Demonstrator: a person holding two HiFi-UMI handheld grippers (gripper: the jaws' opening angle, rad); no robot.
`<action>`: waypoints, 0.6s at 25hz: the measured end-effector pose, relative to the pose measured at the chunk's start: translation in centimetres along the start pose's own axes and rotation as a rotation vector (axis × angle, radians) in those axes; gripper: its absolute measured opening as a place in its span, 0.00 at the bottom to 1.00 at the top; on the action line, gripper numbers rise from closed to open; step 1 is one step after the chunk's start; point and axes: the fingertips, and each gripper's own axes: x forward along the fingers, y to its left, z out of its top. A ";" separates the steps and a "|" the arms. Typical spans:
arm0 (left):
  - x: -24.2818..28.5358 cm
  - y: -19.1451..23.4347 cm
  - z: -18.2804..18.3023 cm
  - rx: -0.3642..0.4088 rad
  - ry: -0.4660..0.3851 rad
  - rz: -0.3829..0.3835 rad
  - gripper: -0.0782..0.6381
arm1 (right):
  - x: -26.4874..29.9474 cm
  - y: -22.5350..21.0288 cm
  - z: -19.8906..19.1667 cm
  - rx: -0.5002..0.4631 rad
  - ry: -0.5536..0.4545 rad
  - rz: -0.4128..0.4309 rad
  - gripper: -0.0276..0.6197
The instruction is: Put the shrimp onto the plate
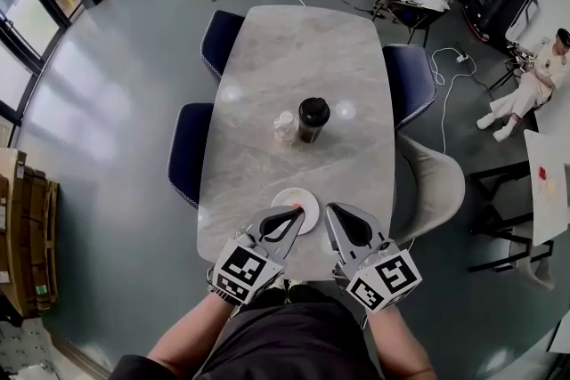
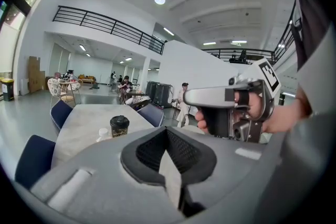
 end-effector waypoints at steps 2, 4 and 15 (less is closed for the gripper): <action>-0.7 -0.5 1.5 -0.005 -0.036 0.005 0.12 | -0.2 0.3 0.7 -0.015 -0.004 0.004 0.04; -1.2 -1.0 2.8 -0.008 -0.055 0.015 0.12 | -0.5 0.5 1.4 -0.028 -0.011 0.005 0.04; -4.1 -2.3 8.8 -0.029 -0.171 0.025 0.12 | -1.3 3.7 5.8 -0.113 -0.076 0.055 0.04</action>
